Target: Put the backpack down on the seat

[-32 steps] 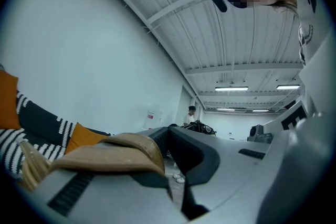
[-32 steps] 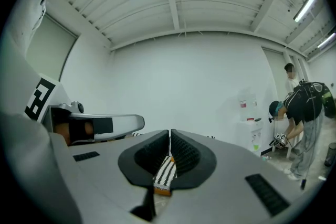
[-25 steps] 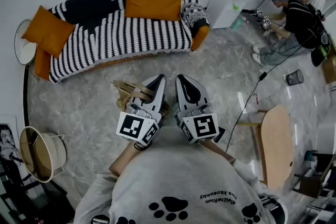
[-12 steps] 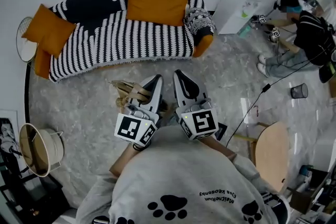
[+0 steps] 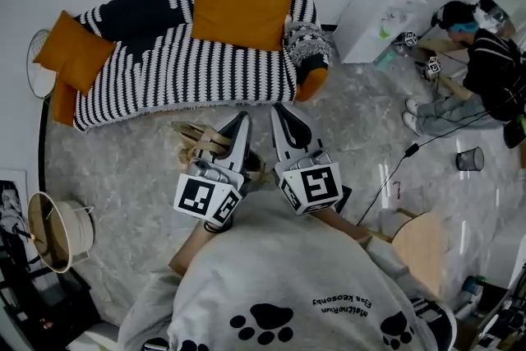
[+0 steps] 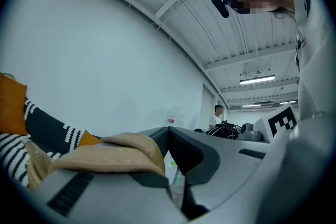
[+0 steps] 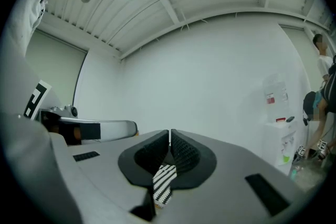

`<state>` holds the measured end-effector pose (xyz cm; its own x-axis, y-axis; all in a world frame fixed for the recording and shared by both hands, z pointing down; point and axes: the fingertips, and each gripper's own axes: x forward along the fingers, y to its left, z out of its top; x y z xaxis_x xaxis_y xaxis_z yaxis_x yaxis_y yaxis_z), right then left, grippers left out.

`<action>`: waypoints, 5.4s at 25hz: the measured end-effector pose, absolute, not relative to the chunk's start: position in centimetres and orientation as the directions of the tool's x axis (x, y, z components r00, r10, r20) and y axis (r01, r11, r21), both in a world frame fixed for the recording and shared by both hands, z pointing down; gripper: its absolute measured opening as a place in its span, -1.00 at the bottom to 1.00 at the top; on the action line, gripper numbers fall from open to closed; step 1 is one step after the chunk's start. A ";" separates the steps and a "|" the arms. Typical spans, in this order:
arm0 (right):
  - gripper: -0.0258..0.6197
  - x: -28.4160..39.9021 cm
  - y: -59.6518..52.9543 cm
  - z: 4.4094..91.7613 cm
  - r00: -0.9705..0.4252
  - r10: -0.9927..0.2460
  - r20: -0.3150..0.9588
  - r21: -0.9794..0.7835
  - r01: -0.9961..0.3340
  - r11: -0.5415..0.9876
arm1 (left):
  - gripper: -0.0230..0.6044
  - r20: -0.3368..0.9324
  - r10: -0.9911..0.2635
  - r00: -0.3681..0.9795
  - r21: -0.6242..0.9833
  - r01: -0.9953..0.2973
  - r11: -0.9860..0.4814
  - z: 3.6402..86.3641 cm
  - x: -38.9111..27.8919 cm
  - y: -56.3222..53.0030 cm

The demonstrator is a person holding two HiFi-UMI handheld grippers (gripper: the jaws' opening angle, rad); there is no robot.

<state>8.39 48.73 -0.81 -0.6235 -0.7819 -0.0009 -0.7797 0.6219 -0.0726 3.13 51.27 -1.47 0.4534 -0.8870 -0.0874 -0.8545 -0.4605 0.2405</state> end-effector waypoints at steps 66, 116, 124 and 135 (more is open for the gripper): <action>-0.80 4.0 14.9 4.3 -0.351 -0.924 0.150 -0.081 -0.936 0.342 | -0.87 0.010 -0.693 0.721 0.332 -0.656 -0.678 4.2 -3.5 16.1; -0.80 0.2 3.1 25.3 -0.576 -0.745 0.335 -0.205 -0.817 0.539 | -0.87 0.187 -0.706 0.683 0.477 -0.691 -0.543 25.3 -2.5 5.1; -0.80 0.7 3.4 29.5 -0.563 -0.740 0.369 -0.202 -0.825 0.528 | -0.87 0.194 -0.709 0.678 0.487 -0.694 -0.530 28.8 -2.4 4.6; -0.80 2.2 3.1 33.1 -0.553 -0.715 0.429 -0.198 -0.829 0.523 | -0.87 0.225 -0.681 0.697 0.513 -0.679 -0.525 31.8 -1.3 3.1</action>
